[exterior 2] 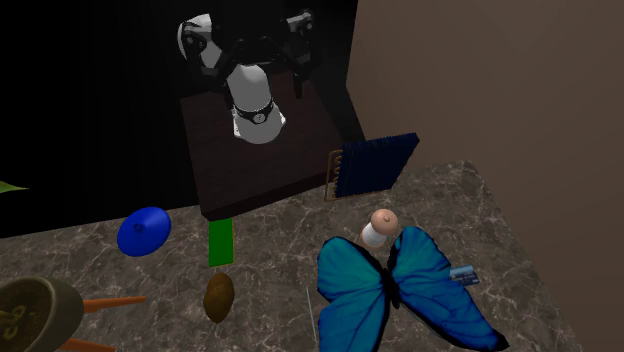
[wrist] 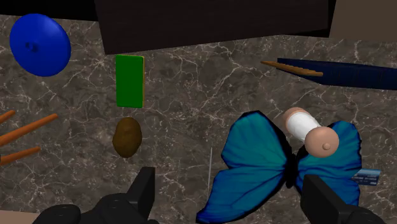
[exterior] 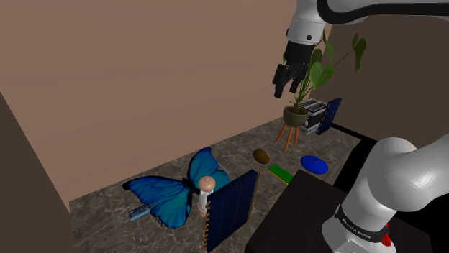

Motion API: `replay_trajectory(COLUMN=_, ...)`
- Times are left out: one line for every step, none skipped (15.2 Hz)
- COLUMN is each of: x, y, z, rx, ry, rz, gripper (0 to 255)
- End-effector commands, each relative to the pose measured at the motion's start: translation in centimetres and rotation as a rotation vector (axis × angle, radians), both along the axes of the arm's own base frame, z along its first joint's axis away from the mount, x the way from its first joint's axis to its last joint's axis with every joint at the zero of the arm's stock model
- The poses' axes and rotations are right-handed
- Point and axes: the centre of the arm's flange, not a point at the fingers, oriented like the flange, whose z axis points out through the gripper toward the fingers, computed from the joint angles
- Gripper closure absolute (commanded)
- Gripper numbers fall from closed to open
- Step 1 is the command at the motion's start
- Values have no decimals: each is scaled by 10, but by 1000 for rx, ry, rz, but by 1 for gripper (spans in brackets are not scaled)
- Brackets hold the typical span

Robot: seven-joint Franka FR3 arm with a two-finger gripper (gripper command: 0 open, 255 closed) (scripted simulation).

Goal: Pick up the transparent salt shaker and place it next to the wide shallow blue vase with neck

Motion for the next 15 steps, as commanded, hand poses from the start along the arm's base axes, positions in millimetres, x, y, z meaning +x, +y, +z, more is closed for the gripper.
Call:
replay_trajectory(x=0, y=0, z=0, rx=0, ry=0, rz=0, gripper=0)
replay_trajectory(x=5, y=7, z=-10, rx=1, ry=0, rz=-3, gripper=0)
replay_trajectory(x=9, y=13, z=-21, rx=1, ry=0, rz=-6, gripper=0)
replay_trajectory(x=14, y=20, z=-31, rx=2, ry=0, rz=-9, gripper=0)
replay_trajectory(x=19, y=27, z=-41, rx=3, ry=-1, rz=-11, gripper=0)
replay_trajectory(x=23, y=33, z=-52, rx=3, ry=-1, rz=-14, gripper=0)
replay_trajectory(x=28, y=40, z=-62, rx=4, ry=-1, rz=-17, gripper=0)
replay_trajectory(x=33, y=47, z=-72, rx=5, ry=-1, rz=-20, gripper=0)
replay_trajectory(x=38, y=53, z=-83, rx=5, ry=-1, rz=-23, gripper=0)
replay_trajectory(x=43, y=60, z=-93, rx=6, ry=-1, rz=-26, gripper=0)
replay_trajectory(x=47, y=66, z=-103, rx=7, ry=-2, rz=-29, gripper=0)
replay_trajectory(x=52, y=73, z=-113, rx=7, ry=-2, rz=-31, gripper=0)
replay_trajectory(x=57, y=80, z=-124, rx=8, ry=-2, rz=-34, gripper=0)
replay_trajectory(x=62, y=86, z=-134, rx=9, ry=-2, rz=-37, gripper=0)
replay_trajectory(x=67, y=93, z=-144, rx=9, ry=-2, rz=-40, gripper=0)
